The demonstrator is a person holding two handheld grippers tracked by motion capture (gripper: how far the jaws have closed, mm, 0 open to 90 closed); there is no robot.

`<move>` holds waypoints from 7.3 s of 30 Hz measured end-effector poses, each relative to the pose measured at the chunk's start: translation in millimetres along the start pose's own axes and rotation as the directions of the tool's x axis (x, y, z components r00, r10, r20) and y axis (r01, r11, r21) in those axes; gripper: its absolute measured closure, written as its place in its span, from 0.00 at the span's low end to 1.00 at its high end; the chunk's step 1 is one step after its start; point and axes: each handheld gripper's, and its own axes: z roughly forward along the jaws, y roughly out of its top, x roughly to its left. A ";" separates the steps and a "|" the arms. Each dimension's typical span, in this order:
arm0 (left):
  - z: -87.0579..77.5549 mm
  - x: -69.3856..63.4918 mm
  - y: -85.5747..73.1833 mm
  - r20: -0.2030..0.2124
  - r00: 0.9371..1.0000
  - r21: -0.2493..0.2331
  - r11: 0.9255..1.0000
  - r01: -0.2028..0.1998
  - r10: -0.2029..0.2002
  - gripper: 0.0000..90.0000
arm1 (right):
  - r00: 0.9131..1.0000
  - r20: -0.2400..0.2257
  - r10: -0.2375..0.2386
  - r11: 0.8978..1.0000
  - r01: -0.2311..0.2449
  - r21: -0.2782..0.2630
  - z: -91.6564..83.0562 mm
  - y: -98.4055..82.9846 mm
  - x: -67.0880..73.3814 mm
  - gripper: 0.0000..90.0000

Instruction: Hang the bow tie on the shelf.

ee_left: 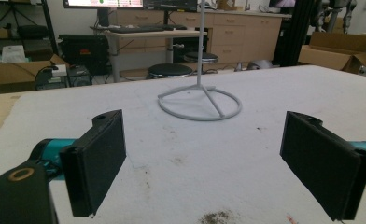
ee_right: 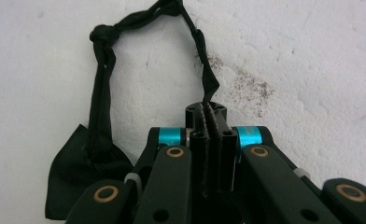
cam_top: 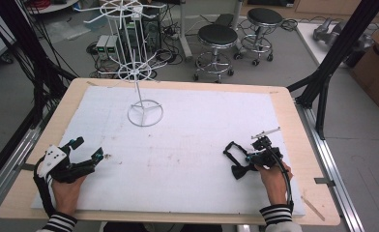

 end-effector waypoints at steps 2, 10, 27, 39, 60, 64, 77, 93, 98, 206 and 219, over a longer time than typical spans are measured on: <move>0.0 0.0 0.0 0.000 1.000 0.000 1.000 0.000 0.000 0.16 | 1.000 -0.005 0.000 1.000 0.000 -0.015 -1.3 0.0 -0.3 0.97; 0.0 0.0 0.0 0.000 1.000 0.000 1.000 0.000 0.000 0.16 | 0.997 -0.074 -0.020 0.993 0.012 -0.114 -3.8 -0.4 4.0 0.97; 0.0 0.0 0.0 0.000 1.000 0.000 1.000 0.000 0.000 0.16 | 0.982 -0.163 -0.097 0.865 0.002 -0.502 -22.6 -3.8 11.8 0.97; 0.0 0.1 0.0 0.000 1.000 0.001 1.000 -0.001 0.001 0.16 | 0.975 -0.189 -0.118 0.799 -0.020 -0.600 -31.1 -2.8 15.4 0.97; 0.1 0.1 0.0 0.000 1.000 0.001 1.000 -0.001 0.001 0.16 | 0.957 -0.203 -0.209 0.709 0.005 -0.705 -48.6 40.2 48.6 0.97; 0.2 0.1 0.0 0.000 1.000 0.001 1.000 0.001 -0.001 0.16 | 0.950 -0.215 -0.227 0.698 0.005 -0.716 -52.0 52.3 56.4 0.97; 0.2 0.3 0.1 0.001 1.000 0.001 1.000 0.003 -0.003 0.16 | 0.927 -0.233 -0.294 0.669 0.026 -0.743 -52.9 98.1 86.3 0.97; -0.2 0.8 0.0 0.002 1.000 0.002 1.000 0.004 -0.004 0.16 | 0.909 -0.243 -0.340 0.656 0.044 -0.754 -49.2 139.8 112.3 0.97; -0.1 0.7 0.0 0.002 1.000 -0.001 1.000 0.008 -0.008 0.16 | 0.907 -0.240 -0.346 0.655 0.051 -0.754 -46.5 150.3 118.3 0.97; -0.7 1.9 -0.2 0.011 1.000 -0.005 1.000 0.012 -0.012 0.16 | 0.943 -0.161 -0.292 0.826 0.164 -0.540 18.5 229.3 157.7 0.37; -0.6 0.3 -0.3 0.011 1.000 -0.007 1.000 0.001 -0.001 0.16 | 0.955 -0.143 -0.261 0.828 0.145 -0.541 -37.7 177.0 139.9 0.13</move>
